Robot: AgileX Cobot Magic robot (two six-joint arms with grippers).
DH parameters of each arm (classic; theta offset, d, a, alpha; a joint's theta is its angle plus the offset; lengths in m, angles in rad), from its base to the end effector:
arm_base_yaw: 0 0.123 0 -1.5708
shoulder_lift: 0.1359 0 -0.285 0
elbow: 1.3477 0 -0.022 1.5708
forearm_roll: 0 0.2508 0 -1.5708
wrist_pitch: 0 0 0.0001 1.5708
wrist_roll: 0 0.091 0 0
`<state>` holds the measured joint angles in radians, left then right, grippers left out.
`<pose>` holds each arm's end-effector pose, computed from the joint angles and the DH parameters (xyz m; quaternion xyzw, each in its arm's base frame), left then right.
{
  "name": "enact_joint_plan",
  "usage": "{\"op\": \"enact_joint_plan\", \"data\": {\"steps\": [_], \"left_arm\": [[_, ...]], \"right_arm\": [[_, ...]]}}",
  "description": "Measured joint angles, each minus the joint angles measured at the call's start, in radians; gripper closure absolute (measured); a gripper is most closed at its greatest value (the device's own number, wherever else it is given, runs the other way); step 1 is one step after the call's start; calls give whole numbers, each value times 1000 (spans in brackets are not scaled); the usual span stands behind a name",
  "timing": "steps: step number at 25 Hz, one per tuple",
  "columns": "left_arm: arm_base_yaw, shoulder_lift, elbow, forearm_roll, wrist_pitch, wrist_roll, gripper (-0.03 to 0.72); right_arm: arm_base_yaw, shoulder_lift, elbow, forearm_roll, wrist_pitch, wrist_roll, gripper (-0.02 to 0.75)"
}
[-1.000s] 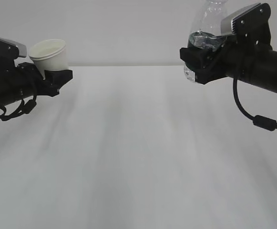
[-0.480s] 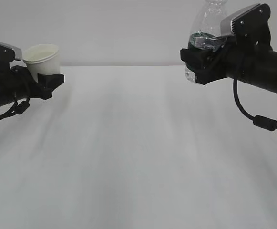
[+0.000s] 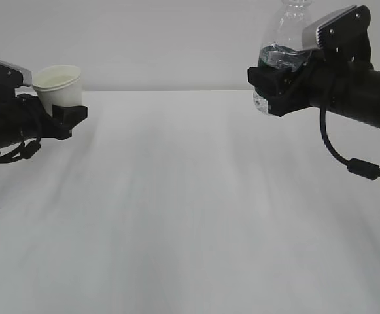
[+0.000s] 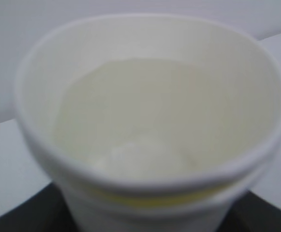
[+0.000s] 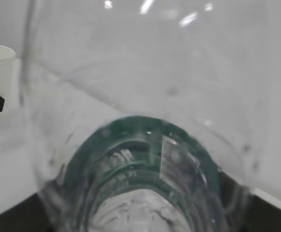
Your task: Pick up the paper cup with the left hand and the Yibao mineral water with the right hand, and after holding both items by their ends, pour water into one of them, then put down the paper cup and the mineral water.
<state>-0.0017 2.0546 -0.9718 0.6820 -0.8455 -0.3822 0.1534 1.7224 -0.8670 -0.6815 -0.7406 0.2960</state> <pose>0.3975 -0.0436 0.1345 0.1903 0.7643 -0.1615 0.5947 0.3478 0.0929 0.2254 -0.2851 0.6977 0.1363 0.6430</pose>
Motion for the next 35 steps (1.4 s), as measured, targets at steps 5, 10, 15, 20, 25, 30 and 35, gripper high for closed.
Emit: {"op": "enact_joint_plan", "data": {"steps": [5, 10, 15, 20, 25, 30, 35], "left_arm": [[0, 34, 0, 0, -11, 0, 259], [0, 41, 0, -36, -43, 5, 260], [0, 41, 0, -72, -52, 37, 260], [0, 47, 0, -97, -89, 45, 260], [0, 81, 0, -136, -148, 58, 260], [0, 114, 0, -174, -192, 81, 260], [0, 124, 0, -189, -203, 121, 260]], "right_arm": [[0, 0, 0, 0, 4, 0, 303], [0, 0, 0, 0, 25, 0, 303], [0, 0, 0, 0, 27, 0, 303], [0, 0, 0, 0, 27, 0, 303], [0, 0, 0, 0, 27, 0, 303], [0, 0, 0, 0, 27, 0, 303], [0, 0, 0, 0, 41, 0, 303]]}}
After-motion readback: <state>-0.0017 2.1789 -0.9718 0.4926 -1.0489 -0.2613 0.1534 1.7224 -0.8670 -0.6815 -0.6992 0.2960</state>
